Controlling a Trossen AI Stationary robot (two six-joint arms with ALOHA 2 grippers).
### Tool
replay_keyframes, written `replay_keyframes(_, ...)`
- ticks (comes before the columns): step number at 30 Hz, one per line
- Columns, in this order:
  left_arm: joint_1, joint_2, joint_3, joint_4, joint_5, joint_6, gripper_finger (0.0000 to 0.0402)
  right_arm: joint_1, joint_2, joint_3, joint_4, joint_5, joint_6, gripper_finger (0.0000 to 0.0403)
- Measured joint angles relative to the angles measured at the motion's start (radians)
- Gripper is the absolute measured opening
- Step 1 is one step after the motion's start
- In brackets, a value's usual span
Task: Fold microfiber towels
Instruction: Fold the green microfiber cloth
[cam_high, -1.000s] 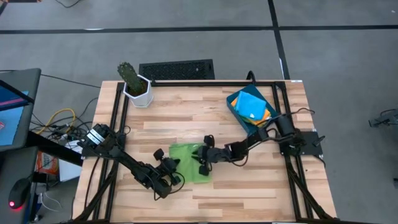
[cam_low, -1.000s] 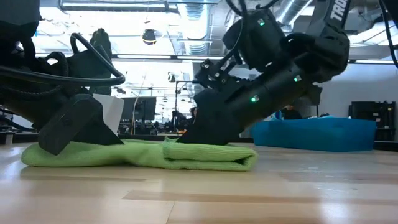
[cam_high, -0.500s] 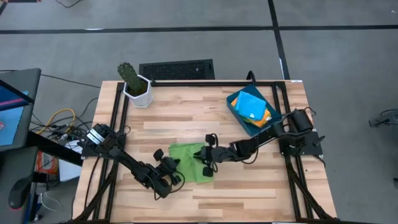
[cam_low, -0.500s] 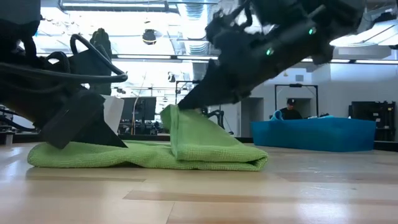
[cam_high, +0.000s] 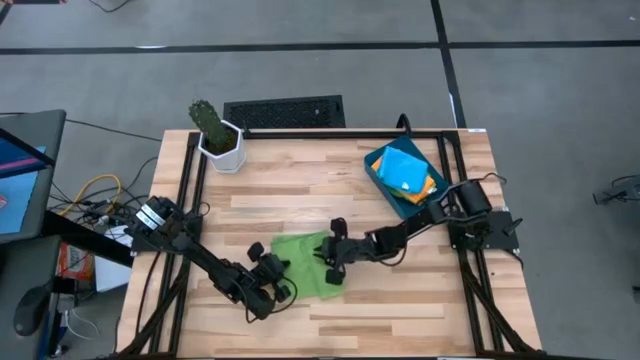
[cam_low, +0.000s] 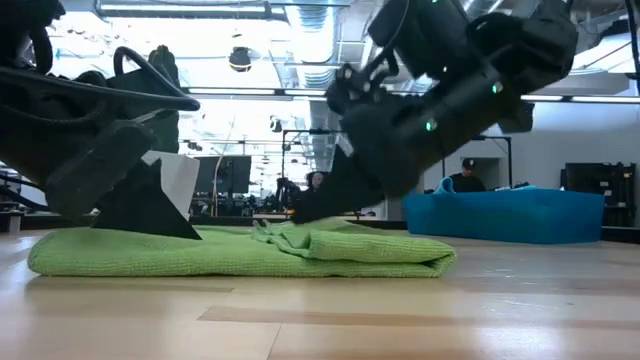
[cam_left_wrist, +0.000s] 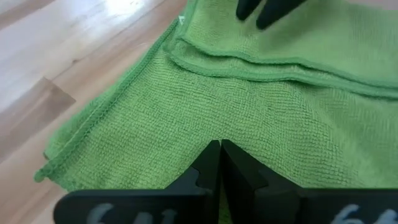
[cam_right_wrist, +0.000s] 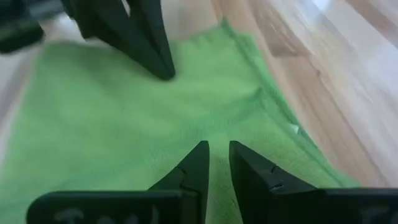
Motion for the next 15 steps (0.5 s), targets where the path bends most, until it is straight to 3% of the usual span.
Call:
replay_keyframes(6, 0.000, 0.005, 0.000, 0.102, -0.028, -0.112, 0.0006, 0.080, -0.082, 0.000, 0.011, 0.104, -0.050, 0.0086)
replay_keyframes(10, 0.000, 0.000, -0.001, 0.120, -0.030, -0.041, 0.0006, 0.136, -0.116, 0.000, 0.019, 0.112, -0.059, 0.0086)
replay_keyframes(15, 0.000, -0.058, -0.001, 0.122, -0.031, 0.045, 0.0006, 0.180, -0.046, -0.002, -0.008, 0.103, -0.036, 0.0083)
